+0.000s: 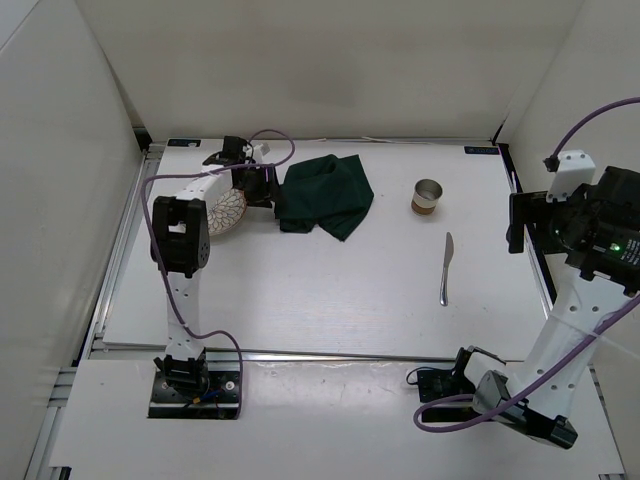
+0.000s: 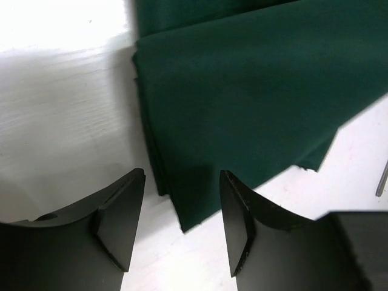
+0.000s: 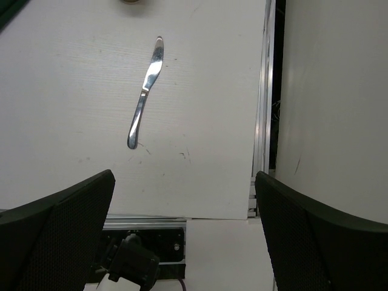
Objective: Set the dinner table for one person
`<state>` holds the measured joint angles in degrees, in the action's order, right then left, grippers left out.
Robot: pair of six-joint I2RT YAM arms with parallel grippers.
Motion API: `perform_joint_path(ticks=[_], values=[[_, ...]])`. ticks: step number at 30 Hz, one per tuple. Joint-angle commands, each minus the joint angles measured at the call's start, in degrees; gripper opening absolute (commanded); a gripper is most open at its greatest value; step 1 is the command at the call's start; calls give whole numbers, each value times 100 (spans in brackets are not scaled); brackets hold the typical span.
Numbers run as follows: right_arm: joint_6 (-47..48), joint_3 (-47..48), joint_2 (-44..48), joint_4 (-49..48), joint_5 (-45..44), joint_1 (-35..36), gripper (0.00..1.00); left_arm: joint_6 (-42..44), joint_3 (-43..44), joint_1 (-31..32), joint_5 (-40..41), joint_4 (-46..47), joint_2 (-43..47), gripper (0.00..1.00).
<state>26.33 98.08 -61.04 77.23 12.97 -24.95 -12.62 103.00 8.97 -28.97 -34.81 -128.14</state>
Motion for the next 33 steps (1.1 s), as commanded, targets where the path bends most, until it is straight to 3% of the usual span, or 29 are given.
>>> perform_joint_path(ticks=[1,6,9,11,16,22,33], values=[[-250,211,-145,626,-84,16,100,-100,-139,26,66,158,-88,63],[-373,264,-198,626,108,16,100,-39,-193,26,278,211,-89,61],[-426,264,-198,626,171,16,100,-100,-131,26,225,264,-220,47],[-427,264,-251,626,171,16,100,-153,-70,78,225,264,-273,29],[-366,264,-373,626,171,16,100,-153,-131,131,225,264,-45,10],[-234,202,-725,626,109,77,100,-214,-306,79,24,264,447,10],[-128,-167,-1103,222,-805,1080,100,-443,-474,-150,-723,-86,1712,10]])
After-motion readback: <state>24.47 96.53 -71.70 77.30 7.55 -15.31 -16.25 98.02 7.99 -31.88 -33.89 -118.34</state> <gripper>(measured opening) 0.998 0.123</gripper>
